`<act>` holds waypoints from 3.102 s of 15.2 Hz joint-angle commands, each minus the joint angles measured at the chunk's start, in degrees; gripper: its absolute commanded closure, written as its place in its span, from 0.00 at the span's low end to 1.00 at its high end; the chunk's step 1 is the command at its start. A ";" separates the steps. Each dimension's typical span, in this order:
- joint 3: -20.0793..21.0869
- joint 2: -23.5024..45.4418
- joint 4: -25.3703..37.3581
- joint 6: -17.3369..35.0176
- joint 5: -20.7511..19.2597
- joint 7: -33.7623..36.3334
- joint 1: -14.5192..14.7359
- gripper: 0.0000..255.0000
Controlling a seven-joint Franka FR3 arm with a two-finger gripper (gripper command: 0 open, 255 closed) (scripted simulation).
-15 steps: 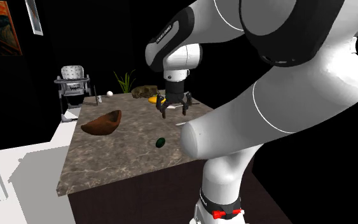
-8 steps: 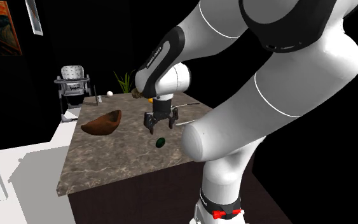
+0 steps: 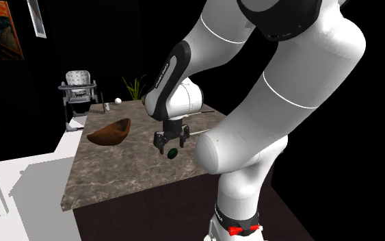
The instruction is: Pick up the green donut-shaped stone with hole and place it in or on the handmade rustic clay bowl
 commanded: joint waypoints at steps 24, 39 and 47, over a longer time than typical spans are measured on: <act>-0.80 -5.21 2.30 -7.42 -0.40 -0.11 0.11 1.00; -2.64 -12.99 10.09 -22.93 -1.82 -0.31 -0.30 1.00; -3.47 -14.80 15.32 -29.96 -2.57 -0.37 -0.65 1.00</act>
